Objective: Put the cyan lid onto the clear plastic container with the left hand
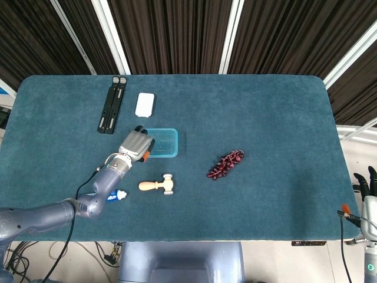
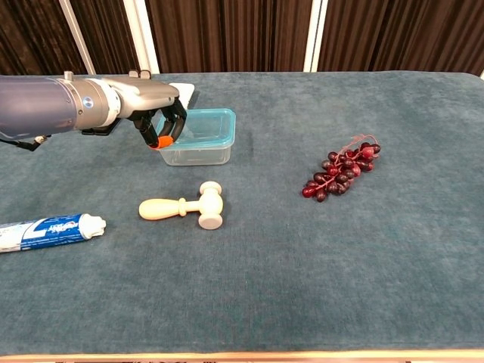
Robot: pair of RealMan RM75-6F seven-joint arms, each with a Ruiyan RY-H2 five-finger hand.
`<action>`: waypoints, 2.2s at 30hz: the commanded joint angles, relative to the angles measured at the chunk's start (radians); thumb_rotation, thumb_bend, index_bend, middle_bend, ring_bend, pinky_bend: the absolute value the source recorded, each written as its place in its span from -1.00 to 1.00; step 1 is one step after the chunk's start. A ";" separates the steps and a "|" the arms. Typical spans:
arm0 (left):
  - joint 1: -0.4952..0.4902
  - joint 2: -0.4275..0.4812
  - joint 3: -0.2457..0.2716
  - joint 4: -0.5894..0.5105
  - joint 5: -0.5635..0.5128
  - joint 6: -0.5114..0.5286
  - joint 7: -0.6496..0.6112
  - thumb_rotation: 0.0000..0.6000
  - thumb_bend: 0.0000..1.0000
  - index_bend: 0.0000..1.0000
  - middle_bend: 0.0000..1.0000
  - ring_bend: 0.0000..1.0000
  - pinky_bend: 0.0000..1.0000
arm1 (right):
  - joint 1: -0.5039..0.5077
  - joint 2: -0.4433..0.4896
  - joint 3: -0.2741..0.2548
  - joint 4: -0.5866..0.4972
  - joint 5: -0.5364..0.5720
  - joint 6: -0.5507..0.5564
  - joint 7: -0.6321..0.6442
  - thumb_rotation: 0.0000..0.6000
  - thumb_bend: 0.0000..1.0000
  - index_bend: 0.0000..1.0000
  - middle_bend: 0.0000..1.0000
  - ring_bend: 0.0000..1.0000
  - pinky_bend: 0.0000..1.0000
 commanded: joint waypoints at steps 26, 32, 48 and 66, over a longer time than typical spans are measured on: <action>-0.095 -0.019 -0.098 -0.068 0.006 0.025 0.010 1.00 0.03 0.36 0.20 -0.61 -0.77 | -0.001 0.002 -0.002 -0.002 -0.002 0.001 -0.002 1.00 -0.42 -0.63 -0.92 -0.94 -1.00; -0.127 -0.065 -0.088 -0.022 -0.023 0.016 0.040 1.00 0.07 0.36 0.20 -0.61 -0.78 | -0.002 0.002 0.000 -0.002 0.001 0.001 0.001 1.00 -0.42 -0.63 -0.92 -0.94 -1.00; -0.133 -0.091 -0.063 0.009 -0.054 0.001 0.045 1.00 0.07 0.36 0.20 -0.61 -0.78 | -0.002 0.001 0.002 -0.002 0.004 0.002 -0.002 1.00 -0.42 -0.63 -0.92 -0.94 -1.00; -0.127 -0.117 -0.034 0.041 0.003 0.025 0.052 1.00 0.06 0.36 0.20 -0.61 -0.78 | -0.002 0.001 0.002 -0.003 0.004 0.003 -0.002 1.00 -0.42 -0.63 -0.92 -0.94 -1.00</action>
